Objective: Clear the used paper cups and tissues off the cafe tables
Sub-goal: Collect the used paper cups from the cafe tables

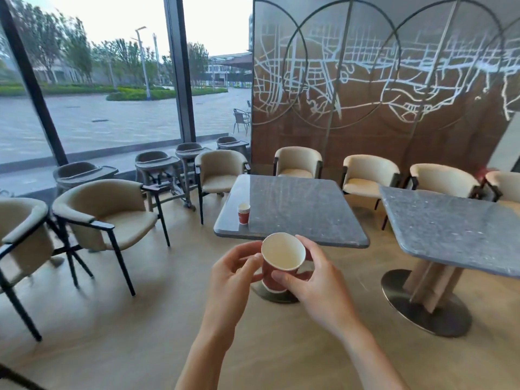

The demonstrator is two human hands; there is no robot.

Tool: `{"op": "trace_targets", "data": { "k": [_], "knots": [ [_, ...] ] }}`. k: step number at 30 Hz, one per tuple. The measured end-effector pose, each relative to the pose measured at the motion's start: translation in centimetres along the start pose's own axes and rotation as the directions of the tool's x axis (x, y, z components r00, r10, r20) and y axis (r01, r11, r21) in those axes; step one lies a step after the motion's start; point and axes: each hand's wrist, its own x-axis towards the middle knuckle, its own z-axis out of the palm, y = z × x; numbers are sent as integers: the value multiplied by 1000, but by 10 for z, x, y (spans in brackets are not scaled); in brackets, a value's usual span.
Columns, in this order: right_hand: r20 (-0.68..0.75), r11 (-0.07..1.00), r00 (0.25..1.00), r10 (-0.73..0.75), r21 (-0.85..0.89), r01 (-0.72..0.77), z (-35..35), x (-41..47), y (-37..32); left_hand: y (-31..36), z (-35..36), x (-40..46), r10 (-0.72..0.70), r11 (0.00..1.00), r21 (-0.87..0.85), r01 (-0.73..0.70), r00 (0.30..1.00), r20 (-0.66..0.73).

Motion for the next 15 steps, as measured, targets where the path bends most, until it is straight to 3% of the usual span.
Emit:
{"op": "trace_targets", "data": {
  "k": [7,15],
  "knots": [
    [-37,999,999,26,-22,-27,-5,172,41,-23,42,183,6,999,48,-9,999,52],
    [12,998,998,54,20,-54,37,308,80,-53,44,327,-14,998,59,15,999,-29]
  ]
}}
